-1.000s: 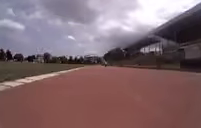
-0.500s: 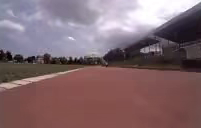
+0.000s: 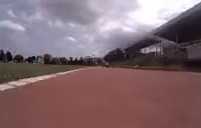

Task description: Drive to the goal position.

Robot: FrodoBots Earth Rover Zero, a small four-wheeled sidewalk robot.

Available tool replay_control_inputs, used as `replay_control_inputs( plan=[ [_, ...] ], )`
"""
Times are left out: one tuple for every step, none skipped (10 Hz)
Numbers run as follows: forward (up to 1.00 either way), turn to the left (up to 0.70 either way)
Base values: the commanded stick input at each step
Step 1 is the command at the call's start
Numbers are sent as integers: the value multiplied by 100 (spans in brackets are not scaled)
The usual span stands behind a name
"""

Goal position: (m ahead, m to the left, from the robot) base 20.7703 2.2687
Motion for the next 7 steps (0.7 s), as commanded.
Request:
replay_control_inputs(
  plan=[
    [45,0],
    [45,0],
    [45,0],
    [45,0],
    [45,0],
    [45,0],
    [45,0]
  ],
)
